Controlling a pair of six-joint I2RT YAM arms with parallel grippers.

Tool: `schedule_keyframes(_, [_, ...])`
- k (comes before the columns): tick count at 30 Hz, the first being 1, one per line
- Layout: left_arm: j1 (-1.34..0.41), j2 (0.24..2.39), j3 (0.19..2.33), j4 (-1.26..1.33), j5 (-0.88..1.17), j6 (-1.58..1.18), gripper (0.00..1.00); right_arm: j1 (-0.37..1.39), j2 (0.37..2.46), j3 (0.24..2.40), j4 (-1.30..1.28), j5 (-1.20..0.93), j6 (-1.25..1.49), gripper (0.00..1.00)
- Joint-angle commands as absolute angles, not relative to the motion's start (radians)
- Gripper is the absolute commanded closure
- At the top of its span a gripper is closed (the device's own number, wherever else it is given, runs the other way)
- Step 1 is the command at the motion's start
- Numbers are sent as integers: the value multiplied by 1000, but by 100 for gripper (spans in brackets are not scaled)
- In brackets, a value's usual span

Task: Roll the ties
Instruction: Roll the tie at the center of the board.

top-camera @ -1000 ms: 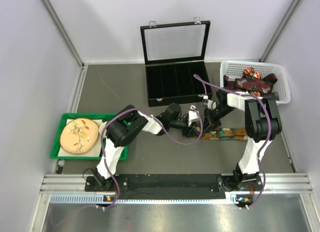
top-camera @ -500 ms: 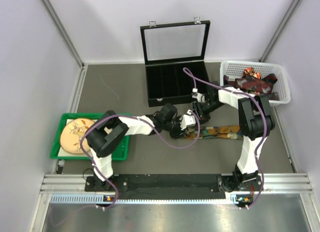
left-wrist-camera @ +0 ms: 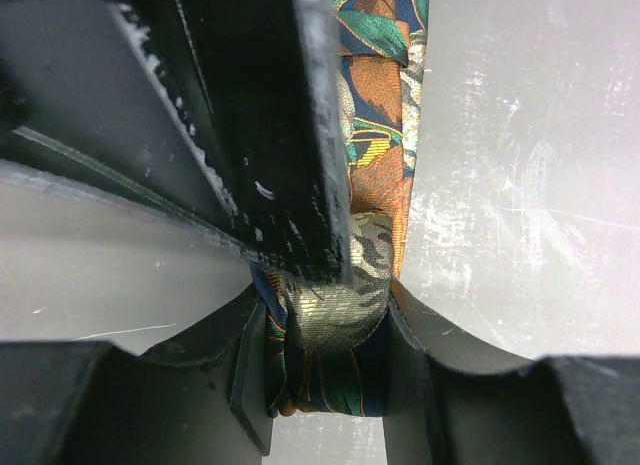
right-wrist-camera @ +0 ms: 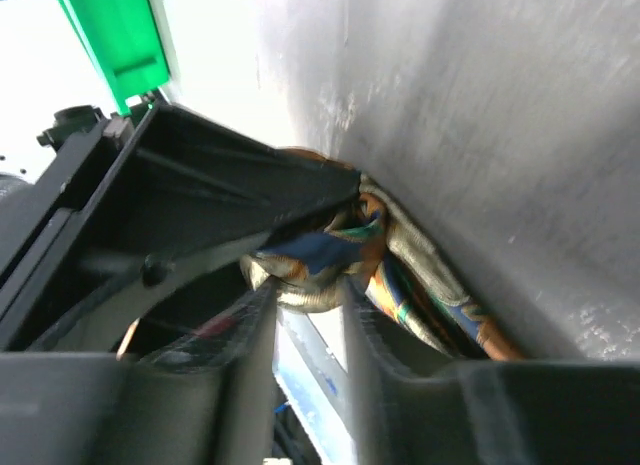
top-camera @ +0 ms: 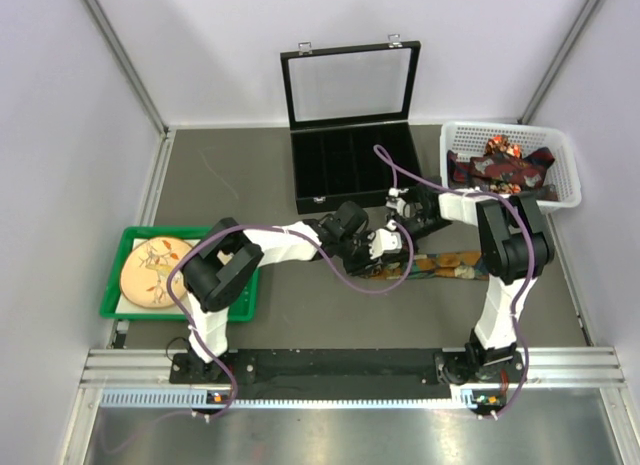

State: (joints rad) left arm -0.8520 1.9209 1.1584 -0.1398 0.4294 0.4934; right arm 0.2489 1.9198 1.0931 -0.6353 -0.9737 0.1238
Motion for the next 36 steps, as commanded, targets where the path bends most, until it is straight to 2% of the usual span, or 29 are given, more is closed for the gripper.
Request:
schedule_keyframes(1, [-856,1999,1132,-284,325,549,60,259,1944,1097,-569,-1008,143,86])
schedule_keyframes(2, [-856,1997,1131,-276,328,548,56,259,1945,1098,-580,-996,131,100])
schedule_keyframes(6, [-832,1970,1098,-236,350,537,43,244,1936,1071,-621,-936,89,100])
schedule_keyframes(8, [-798,1944,1085,-207,428,516,36,226,1927,1062,-646,-882,63,100])
schedule_keyframes(9, [-758,1910,1068,-171,474,493,25,219,1927,1057,-655,-870,55,100])
schedule_keyframes(10, [-743,1893,1056,-144,541,480,18,210,1925,1055,-664,-836,52,100])
schedule_keyframes(12, [-715,1850,1022,-76,604,477,13,201,1922,1051,-667,-793,45,100])
schedule_keyframes(15, [-713,1830,985,-8,698,466,11,186,1919,1046,-669,-744,44,100])
schedule_keyframes(20, [-722,1879,933,308,817,306,9,184,1902,1045,-669,-723,44,100])
schedule_keyframes(24, [-762,1936,942,512,816,209,7,186,1899,1045,-672,-727,40,100])
schedule_keyframes(28, [-790,1999,998,540,781,158,7,193,1893,1046,-678,-733,28,100])
schedule_keyframes(31, [-790,2040,1023,554,755,127,11,201,1887,1046,-678,-732,18,100])
schedule_keyframes(35, [-792,2072,1040,535,756,136,21,202,1885,1043,-672,-738,12,100])
schedule_keyframes(36, [-792,2077,1040,519,759,141,26,206,1887,1045,-670,-745,12,100])
